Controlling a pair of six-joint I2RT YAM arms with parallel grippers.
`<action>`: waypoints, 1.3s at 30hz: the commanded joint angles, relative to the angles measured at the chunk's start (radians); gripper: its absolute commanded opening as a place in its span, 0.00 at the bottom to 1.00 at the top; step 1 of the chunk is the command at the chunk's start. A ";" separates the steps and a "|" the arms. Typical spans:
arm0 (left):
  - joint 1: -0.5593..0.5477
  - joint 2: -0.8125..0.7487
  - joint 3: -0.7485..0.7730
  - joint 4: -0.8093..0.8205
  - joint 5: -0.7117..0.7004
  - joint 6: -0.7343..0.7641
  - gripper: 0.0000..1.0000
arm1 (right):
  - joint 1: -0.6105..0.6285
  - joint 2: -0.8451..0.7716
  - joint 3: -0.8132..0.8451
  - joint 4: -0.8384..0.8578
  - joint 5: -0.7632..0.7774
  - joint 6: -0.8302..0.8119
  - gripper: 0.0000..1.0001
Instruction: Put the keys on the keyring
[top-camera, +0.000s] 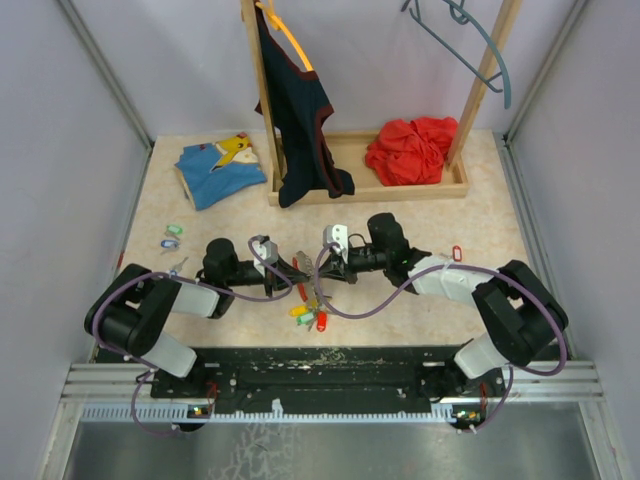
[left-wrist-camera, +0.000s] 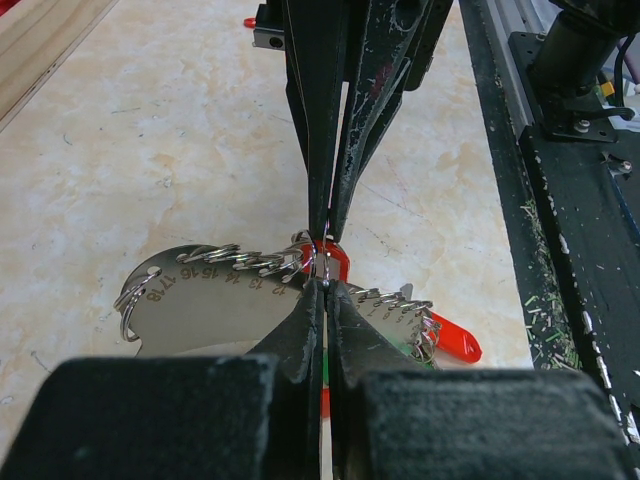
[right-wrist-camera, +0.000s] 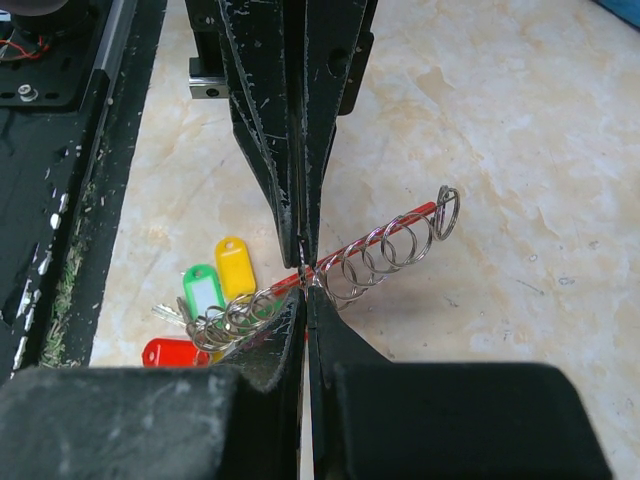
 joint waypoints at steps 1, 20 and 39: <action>-0.009 0.008 0.002 0.049 0.033 -0.007 0.00 | 0.008 -0.007 0.017 0.068 -0.029 0.011 0.00; -0.010 0.013 -0.025 0.152 0.059 -0.047 0.00 | 0.014 0.034 0.026 0.060 -0.028 0.013 0.00; -0.010 -0.006 -0.036 0.141 0.019 -0.036 0.00 | -0.010 -0.008 0.002 0.089 -0.093 0.068 0.00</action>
